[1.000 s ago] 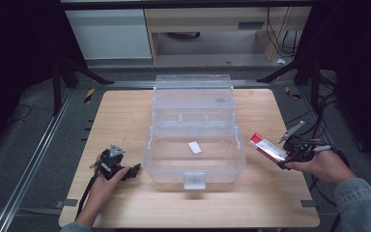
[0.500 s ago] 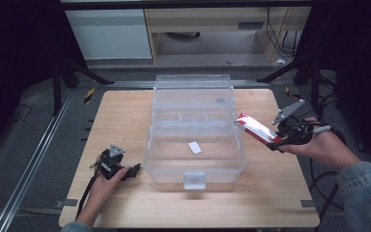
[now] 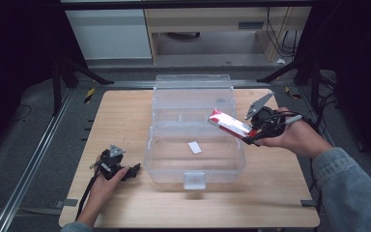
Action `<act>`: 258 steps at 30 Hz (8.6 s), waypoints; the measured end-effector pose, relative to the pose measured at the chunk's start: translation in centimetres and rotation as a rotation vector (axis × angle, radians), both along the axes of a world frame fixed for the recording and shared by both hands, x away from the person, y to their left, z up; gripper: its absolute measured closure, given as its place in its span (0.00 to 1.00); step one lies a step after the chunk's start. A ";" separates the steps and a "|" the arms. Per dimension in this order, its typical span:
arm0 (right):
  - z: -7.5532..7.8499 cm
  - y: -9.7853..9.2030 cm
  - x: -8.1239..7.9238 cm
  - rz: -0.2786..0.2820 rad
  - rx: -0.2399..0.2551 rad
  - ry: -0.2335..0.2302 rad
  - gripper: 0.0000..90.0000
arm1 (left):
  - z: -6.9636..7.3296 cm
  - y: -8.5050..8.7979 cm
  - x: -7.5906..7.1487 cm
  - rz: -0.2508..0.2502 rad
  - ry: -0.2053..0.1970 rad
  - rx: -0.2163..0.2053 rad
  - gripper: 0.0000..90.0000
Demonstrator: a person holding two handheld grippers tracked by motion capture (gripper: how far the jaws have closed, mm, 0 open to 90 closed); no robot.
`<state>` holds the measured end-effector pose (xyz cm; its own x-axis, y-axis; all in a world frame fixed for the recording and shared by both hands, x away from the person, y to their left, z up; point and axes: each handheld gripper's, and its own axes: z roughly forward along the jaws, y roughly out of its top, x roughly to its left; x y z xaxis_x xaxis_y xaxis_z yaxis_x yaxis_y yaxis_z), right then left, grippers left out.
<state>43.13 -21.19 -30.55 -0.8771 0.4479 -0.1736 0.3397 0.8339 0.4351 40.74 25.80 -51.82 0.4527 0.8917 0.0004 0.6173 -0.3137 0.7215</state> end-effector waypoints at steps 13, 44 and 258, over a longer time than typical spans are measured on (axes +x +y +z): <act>-1.3 5.2 0.7 0.122 -0.009 0.003 0.57 | 0.0 0.1 0.1 -0.013 0.000 -0.001 0.00; -4.0 13.3 0.4 0.306 -0.106 0.046 0.57 | 0.0 0.1 0.3 -0.023 0.003 0.001 0.00; 0.3 6.3 9.5 -0.021 0.059 -0.166 0.54 | 15.1 -8.1 -2.6 -0.553 -0.050 0.087 0.26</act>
